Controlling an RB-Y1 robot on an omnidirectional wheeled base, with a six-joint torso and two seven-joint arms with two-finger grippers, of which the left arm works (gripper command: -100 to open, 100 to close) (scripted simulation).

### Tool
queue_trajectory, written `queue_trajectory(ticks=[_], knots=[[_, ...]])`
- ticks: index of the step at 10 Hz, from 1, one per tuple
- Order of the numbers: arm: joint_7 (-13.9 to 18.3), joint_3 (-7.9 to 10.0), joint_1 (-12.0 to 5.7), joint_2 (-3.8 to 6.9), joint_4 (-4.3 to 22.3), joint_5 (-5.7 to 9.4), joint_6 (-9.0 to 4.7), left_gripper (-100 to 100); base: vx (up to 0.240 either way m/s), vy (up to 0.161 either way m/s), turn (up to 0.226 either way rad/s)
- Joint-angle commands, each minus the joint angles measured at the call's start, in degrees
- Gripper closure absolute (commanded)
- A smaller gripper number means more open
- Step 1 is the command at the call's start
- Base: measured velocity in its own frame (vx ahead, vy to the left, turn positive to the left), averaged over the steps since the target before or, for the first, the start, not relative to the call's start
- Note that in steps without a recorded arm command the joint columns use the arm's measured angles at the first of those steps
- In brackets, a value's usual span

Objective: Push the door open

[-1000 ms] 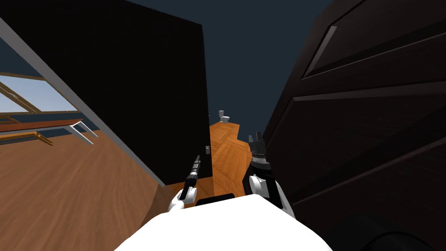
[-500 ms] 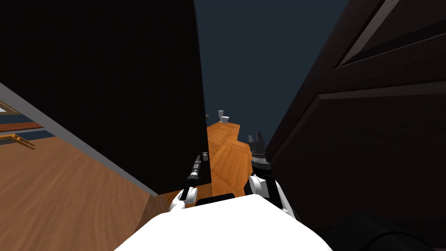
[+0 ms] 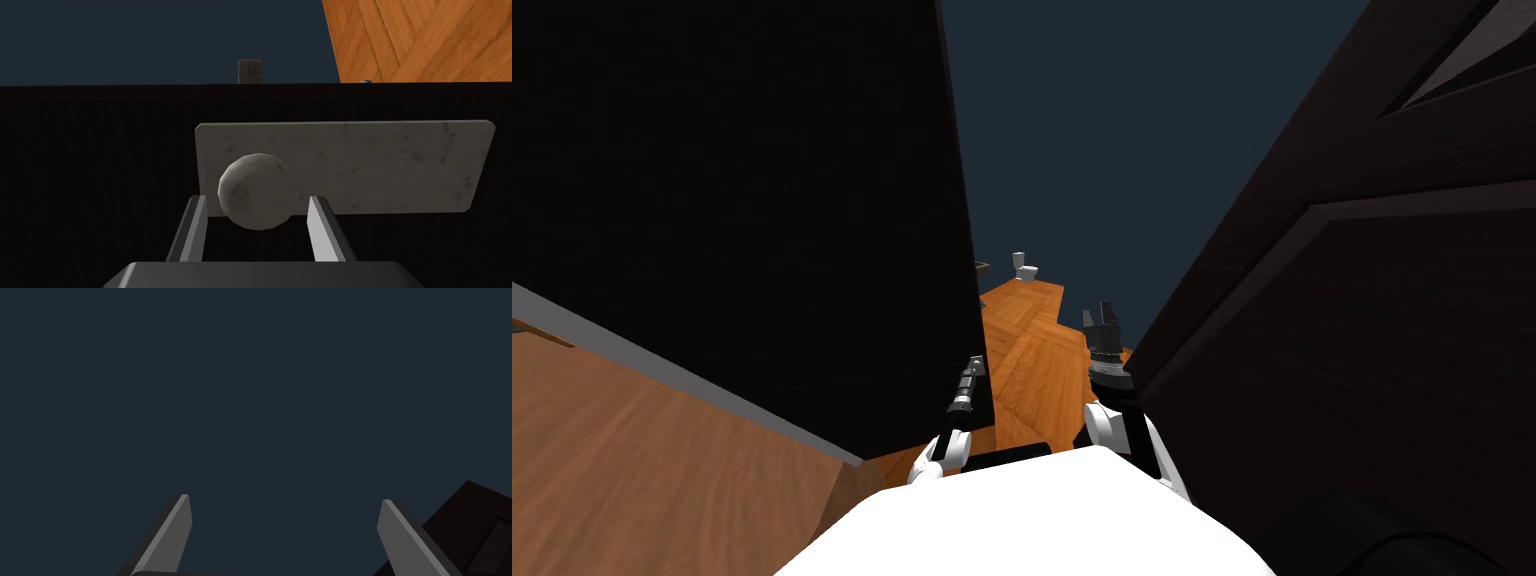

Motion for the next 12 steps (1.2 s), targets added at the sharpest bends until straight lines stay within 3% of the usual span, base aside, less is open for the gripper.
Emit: queue_trajectory(ticks=[1, 5, 8, 9, 12], knots=[[0.02, 0.01, -0.01, 0.05, 0.08, 0.01, -0.06, 100, -0.017, 0.010, -0.005], [0.02, 0.01, -0.01, 0.05, 0.08, 0.01, -0.06, 100, -0.007, 0.003, -0.003], [-2.36, -1.09, 0.12, 2.05, -0.16, 3.87, -0.19, 100, 0.112, 0.002, 0.058], [-2.58, -2.86, 0.94, 1.89, -0.50, 4.14, 0.29, -100, 0.045, 0.016, 0.152], [-3.59, -5.94, 1.14, 2.81, -1.01, 6.29, 0.34, -100, -0.046, 0.028, 0.114]])
